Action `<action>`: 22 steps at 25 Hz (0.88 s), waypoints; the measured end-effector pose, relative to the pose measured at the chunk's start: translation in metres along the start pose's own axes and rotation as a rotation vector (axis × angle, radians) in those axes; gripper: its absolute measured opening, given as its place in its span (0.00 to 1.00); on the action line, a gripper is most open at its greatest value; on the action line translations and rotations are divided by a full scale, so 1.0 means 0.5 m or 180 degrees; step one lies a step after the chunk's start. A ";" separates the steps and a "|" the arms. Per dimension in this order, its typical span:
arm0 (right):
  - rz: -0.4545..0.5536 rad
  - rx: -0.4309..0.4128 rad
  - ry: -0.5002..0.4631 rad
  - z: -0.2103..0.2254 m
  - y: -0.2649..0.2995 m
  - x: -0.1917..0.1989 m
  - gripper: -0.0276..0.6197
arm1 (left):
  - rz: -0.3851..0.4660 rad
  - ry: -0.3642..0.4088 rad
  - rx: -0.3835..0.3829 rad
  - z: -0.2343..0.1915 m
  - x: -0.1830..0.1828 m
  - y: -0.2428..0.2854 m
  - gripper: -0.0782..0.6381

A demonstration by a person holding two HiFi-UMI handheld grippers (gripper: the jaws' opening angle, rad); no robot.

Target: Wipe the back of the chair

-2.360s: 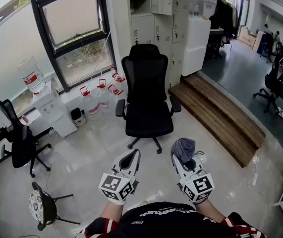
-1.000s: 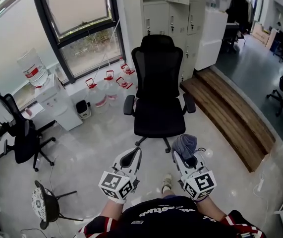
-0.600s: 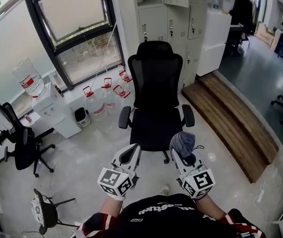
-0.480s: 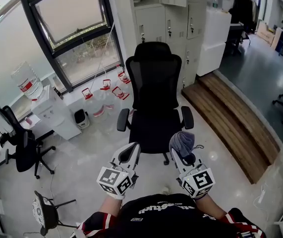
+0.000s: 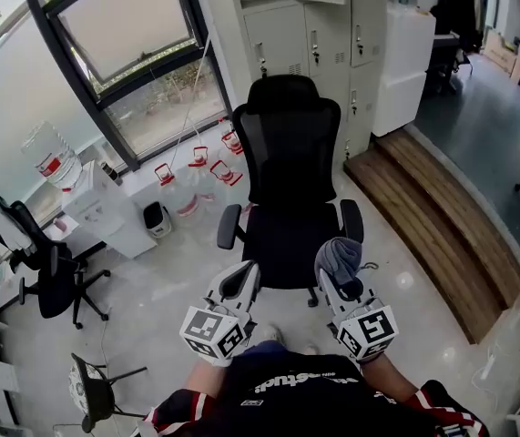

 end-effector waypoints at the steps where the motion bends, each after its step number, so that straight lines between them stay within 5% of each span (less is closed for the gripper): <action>1: -0.0014 -0.0013 -0.0007 0.005 0.015 0.003 0.16 | 0.0000 -0.0010 -0.0017 -0.013 0.000 0.010 0.14; 12: -0.0230 0.0139 -0.0113 0.095 0.233 0.022 0.16 | 0.0034 -0.0203 0.0124 -0.217 -0.032 0.195 0.14; 22: -0.0183 0.0336 -0.0202 0.200 0.534 -0.023 0.16 | 0.0050 -0.0212 0.0298 -0.460 -0.154 0.396 0.14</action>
Point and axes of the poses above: the fingertips, and each gripper's own axes: y forward along the fingers, z to its right, x out of its underside, the point moved 7 cm from there along -y, backward along the fingers, and after that the axes turned 8 degrees about -y, right-handed, at the moved point
